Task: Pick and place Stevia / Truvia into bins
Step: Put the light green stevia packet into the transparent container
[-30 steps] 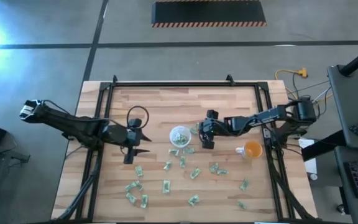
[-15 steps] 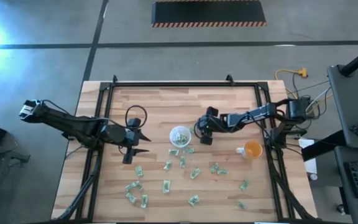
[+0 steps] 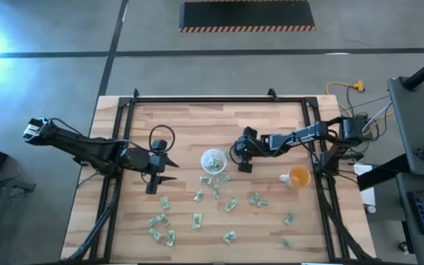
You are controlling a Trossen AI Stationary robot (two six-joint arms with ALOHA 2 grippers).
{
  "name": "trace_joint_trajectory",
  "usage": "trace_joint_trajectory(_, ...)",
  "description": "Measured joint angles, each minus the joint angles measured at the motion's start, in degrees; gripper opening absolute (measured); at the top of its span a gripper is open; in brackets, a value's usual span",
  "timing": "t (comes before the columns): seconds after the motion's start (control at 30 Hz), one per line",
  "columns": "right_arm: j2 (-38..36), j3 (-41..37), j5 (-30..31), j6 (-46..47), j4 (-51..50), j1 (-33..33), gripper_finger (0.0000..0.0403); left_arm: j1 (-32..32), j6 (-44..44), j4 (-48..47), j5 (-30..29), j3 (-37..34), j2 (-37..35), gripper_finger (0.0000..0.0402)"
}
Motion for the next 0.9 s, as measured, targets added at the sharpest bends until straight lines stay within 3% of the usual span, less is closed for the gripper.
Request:
trace_joint_trajectory(0.2, -0.2, 0.0, 1.2, -0.6, -0.4, 0.0, 0.0009, 0.0, 0.0, 0.0, 0.0, 0.0, 0.0, 0.0185)
trace_joint_trajectory(0.47, -7.5, 0.0, 9.6, 5.1, -6.4, 0.7, 0.0009, 0.0, 0.0, 0.0, 0.0, -0.1, 0.0, 0.0185)
trace_joint_trajectory(0.8, -17.3, 0.0, 8.5, 5.0, -3.9, 8.7, 0.0009, 0.0, 0.0, -0.1, 0.0, -0.2, 0.0, 0.0185)
trace_joint_trajectory(0.9, -18.3, 0.0, 4.3, 2.9, -0.4, 10.8, 0.0009, 0.0, 0.0, 0.0, 0.0, -0.3, 0.0, 0.0185)
